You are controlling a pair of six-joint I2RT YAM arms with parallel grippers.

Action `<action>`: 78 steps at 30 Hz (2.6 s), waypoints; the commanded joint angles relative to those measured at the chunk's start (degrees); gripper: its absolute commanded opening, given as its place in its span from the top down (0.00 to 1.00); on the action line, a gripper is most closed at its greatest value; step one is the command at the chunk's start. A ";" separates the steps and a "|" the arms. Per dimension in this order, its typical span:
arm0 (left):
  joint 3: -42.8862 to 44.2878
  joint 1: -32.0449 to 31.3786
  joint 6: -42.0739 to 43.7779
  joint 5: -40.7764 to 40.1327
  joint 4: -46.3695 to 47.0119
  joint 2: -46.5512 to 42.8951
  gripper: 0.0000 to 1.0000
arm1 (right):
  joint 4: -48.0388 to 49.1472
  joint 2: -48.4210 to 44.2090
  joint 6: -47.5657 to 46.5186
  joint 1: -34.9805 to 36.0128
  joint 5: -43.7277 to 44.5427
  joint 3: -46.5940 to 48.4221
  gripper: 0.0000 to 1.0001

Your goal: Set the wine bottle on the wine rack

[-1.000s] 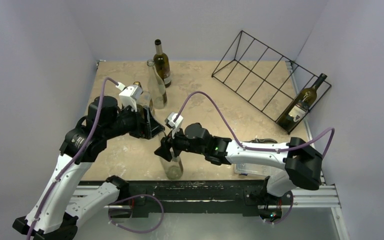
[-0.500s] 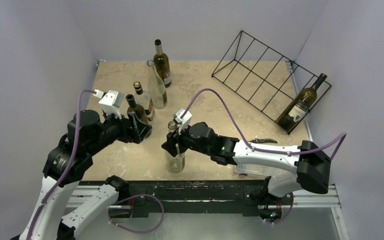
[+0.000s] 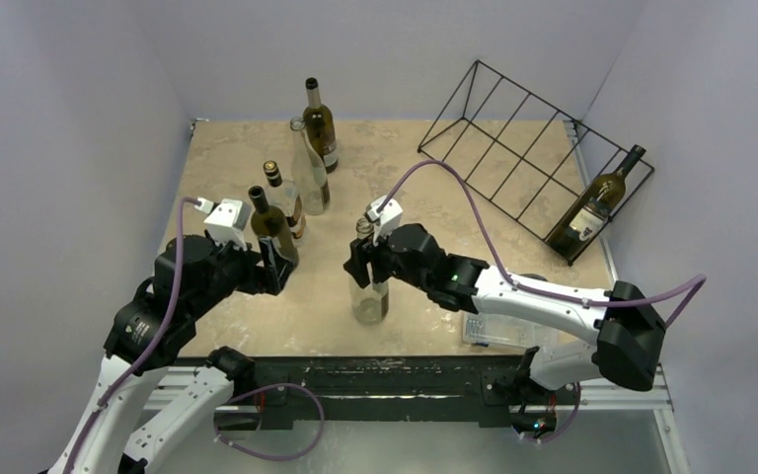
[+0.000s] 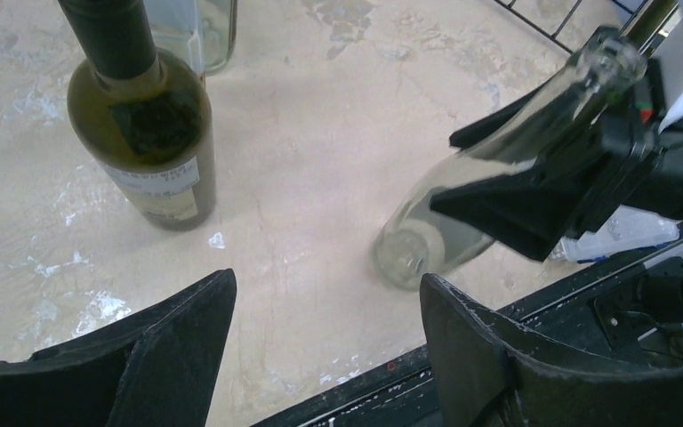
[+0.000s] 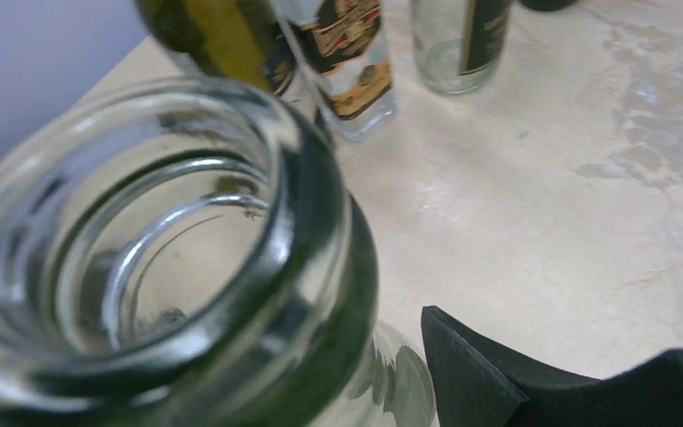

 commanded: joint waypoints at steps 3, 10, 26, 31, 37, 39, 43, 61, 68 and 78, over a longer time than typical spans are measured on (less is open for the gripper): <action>-3.32 0.13 3.07 -2.67 3.38 -3.18 0.25 | 2.04 -6.08 1.32 -7.66 1.02 5.98 1.00; -7.45 0.13 3.67 -2.90 5.55 -5.79 0.25 | -2.96 -8.12 2.16 -16.76 0.43 7.98 1.00; -9.01 0.31 6.75 0.54 7.67 -4.88 0.25 | -15.75 -3.22 2.56 -37.67 1.22 20.81 1.00; -8.79 0.48 7.07 0.99 7.44 -5.17 0.25 | -20.61 -0.89 3.39 -44.09 3.86 25.37 1.00; -8.98 0.75 7.38 1.59 7.67 -5.91 0.25 | -24.40 1.82 4.92 -52.47 7.56 30.13 1.00; -9.01 0.75 7.47 1.76 7.75 -6.10 0.25 | -24.91 2.55 5.54 -55.15 8.03 31.30 1.00; -9.10 0.75 7.48 2.01 7.84 -6.36 0.25 | -25.20 4.61 5.67 -59.22 9.72 33.62 1.00; -9.26 0.57 7.74 1.25 8.00 -6.74 0.25 | -24.17 12.26 6.17 -70.95 14.97 39.48 1.00; -9.28 0.57 7.73 1.18 7.96 -6.38 0.25 | -23.90 15.86 7.03 -71.05 16.37 40.33 1.00; -9.28 0.57 7.80 1.16 8.09 -6.03 0.25 | -24.06 17.43 7.88 -71.05 20.27 39.51 1.00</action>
